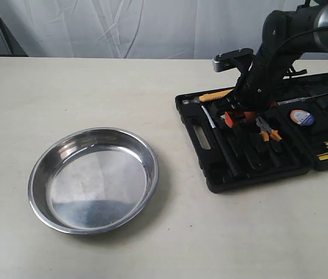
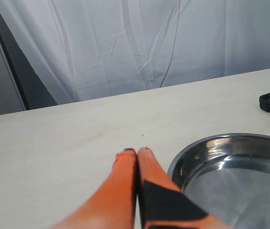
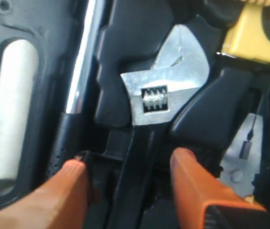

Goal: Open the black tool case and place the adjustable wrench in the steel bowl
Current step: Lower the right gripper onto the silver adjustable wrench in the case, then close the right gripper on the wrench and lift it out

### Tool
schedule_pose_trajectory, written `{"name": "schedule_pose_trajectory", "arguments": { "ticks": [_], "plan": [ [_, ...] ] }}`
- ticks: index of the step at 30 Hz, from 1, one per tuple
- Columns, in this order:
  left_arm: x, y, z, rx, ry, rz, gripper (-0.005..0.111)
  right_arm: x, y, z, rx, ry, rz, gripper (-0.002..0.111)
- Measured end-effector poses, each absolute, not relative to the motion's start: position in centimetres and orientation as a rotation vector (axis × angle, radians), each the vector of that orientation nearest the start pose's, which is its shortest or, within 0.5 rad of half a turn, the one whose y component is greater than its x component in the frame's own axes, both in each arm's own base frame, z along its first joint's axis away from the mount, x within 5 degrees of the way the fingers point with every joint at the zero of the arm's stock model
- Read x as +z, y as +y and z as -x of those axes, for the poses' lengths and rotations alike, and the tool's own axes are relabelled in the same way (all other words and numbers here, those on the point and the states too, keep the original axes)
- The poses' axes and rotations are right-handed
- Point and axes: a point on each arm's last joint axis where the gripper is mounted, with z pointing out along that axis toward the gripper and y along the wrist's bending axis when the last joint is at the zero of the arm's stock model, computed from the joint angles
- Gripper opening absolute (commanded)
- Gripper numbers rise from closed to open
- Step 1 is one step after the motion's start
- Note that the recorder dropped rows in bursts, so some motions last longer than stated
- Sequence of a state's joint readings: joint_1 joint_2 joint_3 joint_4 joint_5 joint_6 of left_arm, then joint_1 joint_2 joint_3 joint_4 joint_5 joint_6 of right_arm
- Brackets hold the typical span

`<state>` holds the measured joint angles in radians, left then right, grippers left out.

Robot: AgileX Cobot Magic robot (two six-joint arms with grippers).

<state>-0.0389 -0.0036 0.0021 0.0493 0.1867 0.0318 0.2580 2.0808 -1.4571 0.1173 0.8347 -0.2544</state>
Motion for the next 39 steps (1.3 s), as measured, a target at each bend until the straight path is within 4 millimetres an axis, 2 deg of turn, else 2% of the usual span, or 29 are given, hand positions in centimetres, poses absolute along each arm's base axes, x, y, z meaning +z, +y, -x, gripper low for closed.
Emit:
{"name": "schedule_pose_trajectory", "arguments": {
  "ticks": [5, 9, 10, 11, 12, 13, 22, 36, 39],
  "plan": [
    [19.6, -0.1, -5.6, 0.039, 1.666, -0.092, 0.000, 14.2, 11.3, -40.4, 0.108, 2.871, 0.617, 0.047],
    [19.6, -0.1, -5.6, 0.039, 1.666, -0.092, 0.000, 12.6, 11.3, -40.4, 0.108, 2.919, 0.607, 0.047],
    [19.6, -0.1, -5.6, 0.039, 1.666, -0.092, 0.000, 12.5, 11.3, -40.5, 0.109, 2.928, 0.593, 0.043],
    [19.6, -0.1, -5.6, 0.039, 1.666, -0.092, 0.000, 12.3, 11.3, -40.5, 0.113, 2.939, 0.577, 0.031],
    [19.6, -0.1, -5.6, 0.039, 1.666, -0.092, 0.000, 12.0, 11.3, -40.5, 0.116, 2.949, 0.559, 0.012],
    [19.6, -0.1, -5.6, 0.039, 1.666, -0.092, 0.000, 11.9, 11.3, -40.5, 0.129, 2.957, 0.535, 0.000],
    [19.6, -0.1, -5.6, 0.039, 1.666, -0.092, 0.000, 12.3, 11.4, -40.5, 0.146, 2.948, 0.502, 0.000],
    [19.6, -0.1, -5.6, 0.039, 1.666, -0.092, 0.000, 17.4, 11.2, -40.0, 0.145, 2.829, 0.525, 0.000],
    [19.6, -0.1, -5.6, 0.039, 1.666, -0.092, 0.000, 17.9, 11.2, -40.0, 0.145, 2.819, 0.524, 0.000]
  ]
}}
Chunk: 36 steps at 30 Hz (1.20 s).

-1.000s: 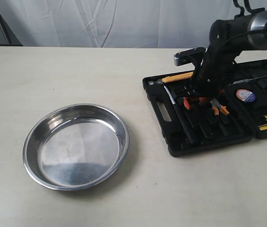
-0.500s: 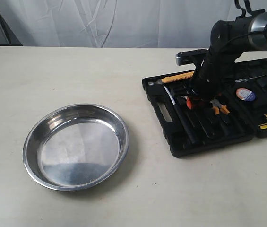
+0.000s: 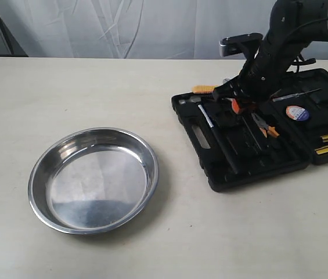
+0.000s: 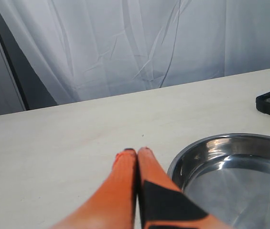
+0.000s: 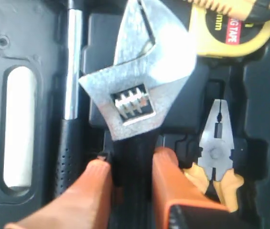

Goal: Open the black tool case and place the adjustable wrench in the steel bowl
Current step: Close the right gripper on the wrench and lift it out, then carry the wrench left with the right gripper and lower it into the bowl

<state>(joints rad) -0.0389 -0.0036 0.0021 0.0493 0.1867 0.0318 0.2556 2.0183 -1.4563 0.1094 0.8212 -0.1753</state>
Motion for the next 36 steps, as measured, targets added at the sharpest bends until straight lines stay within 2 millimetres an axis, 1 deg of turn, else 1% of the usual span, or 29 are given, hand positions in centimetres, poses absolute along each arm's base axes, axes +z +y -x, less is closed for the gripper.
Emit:
{"name": "schedule_pose_trajectory", "arguments": {
  "ticks": [4, 6, 7, 9, 11, 13, 15, 18, 21, 24, 27, 30, 36],
  "plan": [
    [19.6, -0.1, -5.6, 0.039, 1.666, -0.092, 0.000, 17.8, 11.4, -39.6, 0.194, 2.849, 0.518, 0.000],
    [19.6, -0.1, -5.6, 0.039, 1.666, -0.092, 0.000, 18.0, 12.0, -39.4, 0.299, 2.846, 0.546, -0.001],
    [19.6, -0.1, -5.6, 0.039, 1.666, -0.092, 0.000, 18.3, 12.7, -39.1, 0.364, 2.829, 0.588, -0.001],
    [19.6, -0.1, -5.6, 0.039, 1.666, -0.092, 0.000, 18.9, 14.6, -38.5, 0.494, 2.774, 0.680, -0.001],
    [19.6, -0.1, -5.6, 0.039, 1.666, -0.092, 0.000, 19.8, 17.6, -37.4, 0.610, 2.690, 0.783, -0.001],
    [19.6, -0.1, -5.6, 0.039, 1.666, -0.092, 0.000, 20.5, 20.5, -36.3, 0.650, 2.611, 0.872, -0.001],
    [19.6, -0.1, -5.6, 0.039, 1.666, -0.092, 0.000, 20.7, 23.6, -34.9, 0.649, 2.534, 0.956, -0.001],
    [19.6, -0.1, -5.6, 0.039, 1.666, -0.092, 0.000, 20.1, 27.6, -32.7, 0.628, 2.454, 1.081, -0.001],
    [19.6, -0.1, -5.6, 0.039, 1.666, -0.092, 0.000, 18.7, 30.2, -31.1, 0.618, 2.437, 1.147, -0.001],
    [19.6, -0.1, -5.6, 0.039, 1.666, -0.092, 0.000, 17.5, 32.0, -30.4, 0.626, 2.444, 1.173, -0.001],
    [19.6, -0.1, -5.6, 0.039, 1.666, -0.092, 0.000, 17.1, 33.2, -30.9, 0.645, 2.458, 1.138, -0.001],
    [19.6, -0.1, -5.6, 0.039, 1.666, -0.092, 0.000, 16.4, 33.9, -31.5, 0.662, 2.477, 1.119, -0.001],
    [19.6, -0.1, -5.6, 0.039, 1.666, -0.092, 0.000, 13.8, 34.3, -31.9, 0.654, 2.538, 1.128, -0.001]
  ]
}}
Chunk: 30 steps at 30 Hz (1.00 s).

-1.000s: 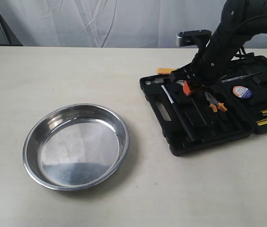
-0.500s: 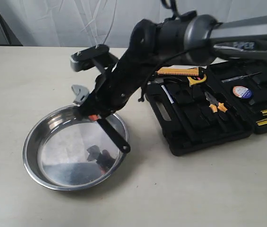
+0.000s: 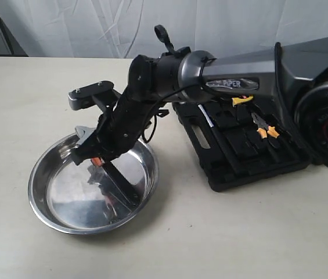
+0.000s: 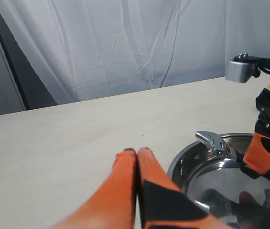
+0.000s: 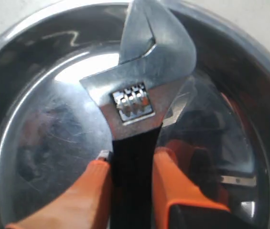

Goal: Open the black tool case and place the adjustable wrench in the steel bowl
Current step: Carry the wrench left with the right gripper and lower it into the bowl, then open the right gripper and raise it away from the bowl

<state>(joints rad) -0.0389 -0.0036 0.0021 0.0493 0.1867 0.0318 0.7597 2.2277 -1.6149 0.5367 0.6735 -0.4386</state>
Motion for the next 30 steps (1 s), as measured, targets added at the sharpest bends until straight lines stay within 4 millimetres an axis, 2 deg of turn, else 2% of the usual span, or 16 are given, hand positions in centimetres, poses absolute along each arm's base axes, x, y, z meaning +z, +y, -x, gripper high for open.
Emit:
{"name": "schedule_pose_trajectory", "arguments": {
  "ticks": [3, 4, 6, 9, 11, 13, 16, 17, 18, 23, 26, 30],
  "plan": [
    [19.6, -0.1, -5.6, 0.039, 1.666, -0.092, 0.000, 12.8, 34.3, -31.9, 0.644, 2.561, 1.135, 0.000],
    [19.6, -0.1, -5.6, 0.039, 1.666, -0.092, 0.000, 12.6, 34.3, -31.9, 0.643, 2.568, 1.134, 0.004],
    [19.6, -0.1, -5.6, 0.039, 1.666, -0.092, 0.000, 12.3, 34.3, -31.9, 0.641, 2.575, 1.136, 0.016],
    [19.6, -0.1, -5.6, 0.039, 1.666, -0.092, 0.000, 12.2, 34.3, -31.9, 0.641, 2.578, 1.137, 0.042],
    [19.6, -0.1, -5.6, 0.039, 1.666, -0.092, 0.000, 12.2, 34.3, -31.9, 0.640, 2.579, 1.136, 0.048],
    [19.6, -0.1, -5.6, 0.039, 1.666, -0.092, 0.000, 12.4, 34.4, -32.0, 0.641, 2.574, 1.136, 0.042],
    [19.6, -0.1, -5.6, 0.039, 1.666, -0.092, 0.000, 13.2, 34.3, -31.9, 0.648, 2.561, 1.136, 0.016],
    [19.6, -0.1, -5.6, 0.039, 1.666, -0.092, 0.000, 13.6, 34.3, -31.9, 0.651, 2.553, 1.138, 0.004],
    [19.6, -0.1, -5.6, 0.039, 1.666, -0.092, 0.000, 14.4, 34.3, -31.8, 0.655, 2.542, 1.142, 0.000],
    [19.6, -0.1, -5.6, 0.039, 1.666, -0.092, 0.000, 19.4, 33.6, -31.0, 0.676, 2.462, 1.176, 0.000],
    [19.6, -0.1, -5.6, 0.039, 1.666, -0.092, 0.000, 23.5, 32.8, -30.0, 0.698, 2.402, 1.201, 0.000],
    [19.6, -0.1, -5.6, 0.039, 1.666, -0.092, 0.000, 28.4, 30.7, -27.7, 0.712, 2.317, 1.195, 0.000]
  ]
}}
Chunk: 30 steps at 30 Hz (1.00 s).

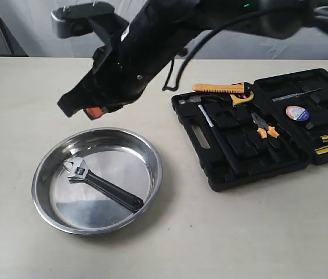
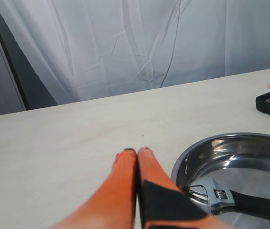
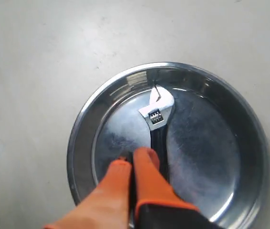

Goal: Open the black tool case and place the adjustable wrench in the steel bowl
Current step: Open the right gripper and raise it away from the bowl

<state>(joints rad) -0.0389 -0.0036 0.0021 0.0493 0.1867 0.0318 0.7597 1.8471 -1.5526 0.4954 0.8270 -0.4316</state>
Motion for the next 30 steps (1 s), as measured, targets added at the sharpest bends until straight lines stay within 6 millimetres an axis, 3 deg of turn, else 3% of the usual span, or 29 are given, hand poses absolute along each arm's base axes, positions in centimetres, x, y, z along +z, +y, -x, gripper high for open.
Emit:
{"name": "schedule_pose_trajectory", "arguments": {
  "ticks": [7, 11, 15, 20, 23, 25, 27, 30],
  "plan": [
    [19.6, -0.1, -5.6, 0.039, 1.666, -0.092, 0.000, 32.4, 24.7, -21.8, 0.704, 2.239, 1.109, 0.000],
    [19.6, -0.1, -5.6, 0.039, 1.666, -0.092, 0.000, 33.5, 21.2, -18.0, 0.729, 2.245, 1.108, 0.000],
    [19.6, -0.1, -5.6, 0.039, 1.666, -0.092, 0.000, 34.2, 18.7, -14.7, 0.753, 2.306, 1.212, 0.000],
    [19.6, -0.1, -5.6, 0.039, 1.666, -0.092, 0.000, 35.8, 17.2, -12.9, 0.780, 2.265, 1.223, 0.000],
    [19.6, -0.1, -5.6, 0.039, 1.666, -0.092, 0.000, 36.6, 15.9, -12.5, 0.687, 2.155, 1.180, 0.000],
    [19.6, -0.1, -5.6, 0.039, 1.666, -0.092, 0.000, 36.3, 14.5, -12.1, 0.619, 2.031, 1.094, 0.000],
    [19.6, -0.1, -5.6, 0.039, 1.666, -0.092, 0.000, 34.7, 12.8, -11.0, 0.597, 1.927, 0.995, 0.000],
    [19.6, -0.1, -5.6, 0.039, 1.666, -0.092, 0.000, 30.1, 9.2, -9.3, 0.534, 1.765, 0.785, 0.000]
  ]
}}
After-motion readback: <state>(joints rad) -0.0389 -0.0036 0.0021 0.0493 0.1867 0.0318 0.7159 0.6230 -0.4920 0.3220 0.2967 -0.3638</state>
